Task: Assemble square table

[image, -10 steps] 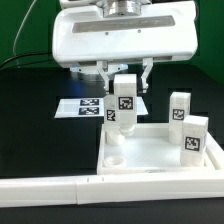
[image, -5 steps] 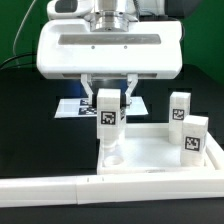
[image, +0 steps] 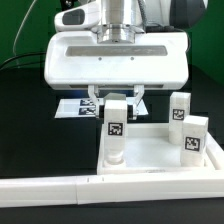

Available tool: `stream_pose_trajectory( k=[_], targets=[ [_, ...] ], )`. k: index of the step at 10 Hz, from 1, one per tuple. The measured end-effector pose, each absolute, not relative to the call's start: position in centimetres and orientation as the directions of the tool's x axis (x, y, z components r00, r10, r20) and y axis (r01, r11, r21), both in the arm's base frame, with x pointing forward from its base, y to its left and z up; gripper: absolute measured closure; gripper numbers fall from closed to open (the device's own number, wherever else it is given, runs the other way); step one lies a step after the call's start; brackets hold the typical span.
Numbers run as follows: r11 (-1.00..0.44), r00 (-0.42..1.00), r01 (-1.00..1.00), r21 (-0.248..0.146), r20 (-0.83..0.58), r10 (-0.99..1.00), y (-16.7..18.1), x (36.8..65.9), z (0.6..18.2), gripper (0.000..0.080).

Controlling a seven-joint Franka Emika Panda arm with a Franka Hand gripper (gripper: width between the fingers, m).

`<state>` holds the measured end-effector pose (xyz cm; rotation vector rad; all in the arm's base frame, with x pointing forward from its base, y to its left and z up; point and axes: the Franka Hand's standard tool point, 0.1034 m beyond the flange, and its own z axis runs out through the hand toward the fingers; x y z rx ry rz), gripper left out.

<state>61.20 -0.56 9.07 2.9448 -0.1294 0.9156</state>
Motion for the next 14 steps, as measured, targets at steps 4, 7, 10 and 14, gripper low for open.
stream_pose_trajectory(
  k=[4, 7, 10, 14],
  targets=[
    [-0.995, 0.829, -0.099, 0.028, 0.556, -0.067, -0.7, 60.9, 7.9, 0.0515],
    [-0.994, 0.827, -0.102, 0.03, 0.558, -0.068, -0.9, 61.0, 7.7, 0.0515],
    [-0.995, 0.836, -0.101, 0.025, 0.544, -0.071, -0.8, 60.8, 7.5, 0.0295],
    [-0.991, 0.908, -0.116, -0.074, 0.395, -0.136, 0.3, 61.7, 9.0, 0.0157]
  ],
)
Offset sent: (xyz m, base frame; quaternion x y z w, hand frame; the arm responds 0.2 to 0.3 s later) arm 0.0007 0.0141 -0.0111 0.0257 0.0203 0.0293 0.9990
